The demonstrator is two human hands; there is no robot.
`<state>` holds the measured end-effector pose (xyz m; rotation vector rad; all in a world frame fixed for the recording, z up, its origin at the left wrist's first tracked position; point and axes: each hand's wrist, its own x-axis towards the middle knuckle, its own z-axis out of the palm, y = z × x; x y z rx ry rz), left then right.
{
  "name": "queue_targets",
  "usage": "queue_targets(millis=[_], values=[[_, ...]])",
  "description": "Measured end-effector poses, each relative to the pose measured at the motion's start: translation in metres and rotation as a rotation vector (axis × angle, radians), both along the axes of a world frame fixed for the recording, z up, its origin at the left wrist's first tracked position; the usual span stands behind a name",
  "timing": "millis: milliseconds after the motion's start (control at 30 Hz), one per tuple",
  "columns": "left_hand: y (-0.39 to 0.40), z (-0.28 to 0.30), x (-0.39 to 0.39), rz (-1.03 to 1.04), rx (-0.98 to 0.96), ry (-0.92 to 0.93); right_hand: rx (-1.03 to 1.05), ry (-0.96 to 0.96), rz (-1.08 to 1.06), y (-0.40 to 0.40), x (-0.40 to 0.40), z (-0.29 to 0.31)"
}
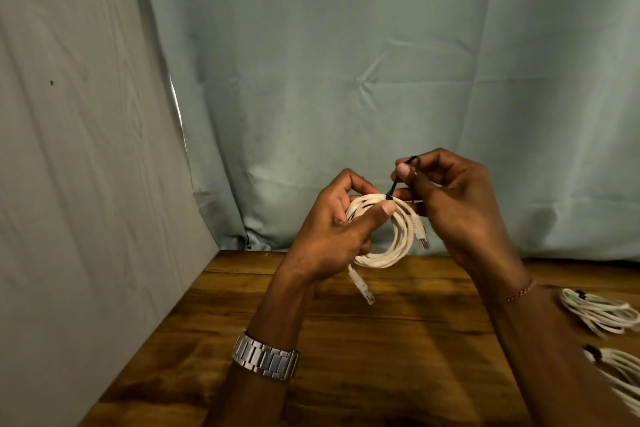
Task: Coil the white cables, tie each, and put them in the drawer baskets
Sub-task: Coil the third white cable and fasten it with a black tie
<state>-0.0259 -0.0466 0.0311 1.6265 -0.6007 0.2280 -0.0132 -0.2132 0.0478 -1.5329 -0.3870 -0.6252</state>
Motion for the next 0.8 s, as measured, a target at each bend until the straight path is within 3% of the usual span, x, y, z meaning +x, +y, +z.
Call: queue_targets(millis=[100,267,800], values=[[-0.003,-0.002,0.0,-0.048,0.049,0.019,-0.148,-0.128,-0.166,0.006,0.001,-0.005],[0.008,0.0,-0.003,-0.171,0.123,0.053,-0.172,-0.206,-0.203,0.011,0.001,-0.008],[0.017,0.0,0.006,0.048,0.042,-0.03,-0.315,-0.211,-0.157,0.014,-0.03,0.007]])
